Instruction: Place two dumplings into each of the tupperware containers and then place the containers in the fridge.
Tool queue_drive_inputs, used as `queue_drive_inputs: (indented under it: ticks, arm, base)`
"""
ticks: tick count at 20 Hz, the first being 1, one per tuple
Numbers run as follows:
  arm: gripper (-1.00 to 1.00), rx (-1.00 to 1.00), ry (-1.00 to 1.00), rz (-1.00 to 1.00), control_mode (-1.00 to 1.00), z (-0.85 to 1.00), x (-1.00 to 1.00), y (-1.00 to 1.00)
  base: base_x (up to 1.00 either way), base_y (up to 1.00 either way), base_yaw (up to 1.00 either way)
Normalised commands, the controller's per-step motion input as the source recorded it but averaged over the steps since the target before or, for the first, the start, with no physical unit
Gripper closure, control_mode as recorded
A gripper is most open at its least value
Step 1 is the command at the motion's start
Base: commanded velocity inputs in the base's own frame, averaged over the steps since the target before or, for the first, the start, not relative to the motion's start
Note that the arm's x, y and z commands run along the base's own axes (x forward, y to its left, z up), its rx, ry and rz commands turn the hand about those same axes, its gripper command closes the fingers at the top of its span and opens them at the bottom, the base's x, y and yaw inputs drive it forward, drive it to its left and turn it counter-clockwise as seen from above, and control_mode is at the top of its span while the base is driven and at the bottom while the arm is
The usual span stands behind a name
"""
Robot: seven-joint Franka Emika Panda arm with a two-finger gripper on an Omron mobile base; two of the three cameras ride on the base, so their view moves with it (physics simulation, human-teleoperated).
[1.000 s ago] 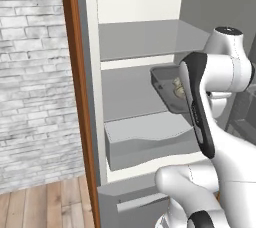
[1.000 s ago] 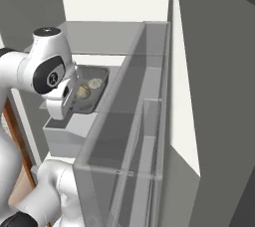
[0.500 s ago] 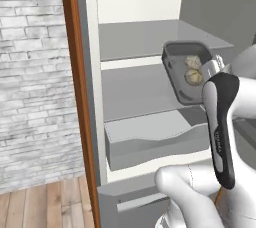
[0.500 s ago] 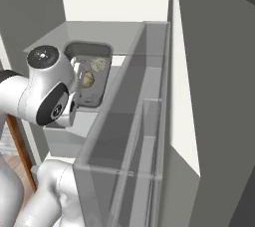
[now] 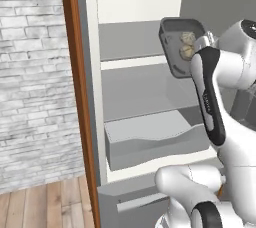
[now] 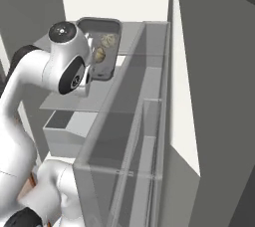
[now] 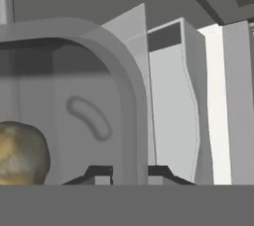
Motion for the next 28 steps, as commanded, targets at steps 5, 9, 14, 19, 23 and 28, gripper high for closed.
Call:
queue_drive_inputs:
  ticks: [5,9,14,19,23,28]
  arm:
    - [1.00,0.04,0.04,0.05,-1.00,0.38,1.00,-0.48]
    - [1.00,0.02,0.07,0.07,-1.00,0.29,1.00,-0.40]
    - [1.00,0.00,0.03,0.05,-1.00,-0.01,0.99,-0.06]
    - [1.00,0.00,-0.01,0.02,-1.00,-0.21,0.61,-0.01]
    - [1.00,0.00,-0.03,0.00,-1.00,-0.28,0.03,0.00]
    - [1.00,0.00,-0.09,0.00,-1.00,-0.34,0.00,0.00]
  base:
    - [0.00,0.00,0.00]
    - [0.00,0.00,0.00]
    - [0.00,0.00,0.00]
    - [0.00,0.00,0.00]
    - [0.00,0.00,0.00]
    - [0.00,0.00,0.00]
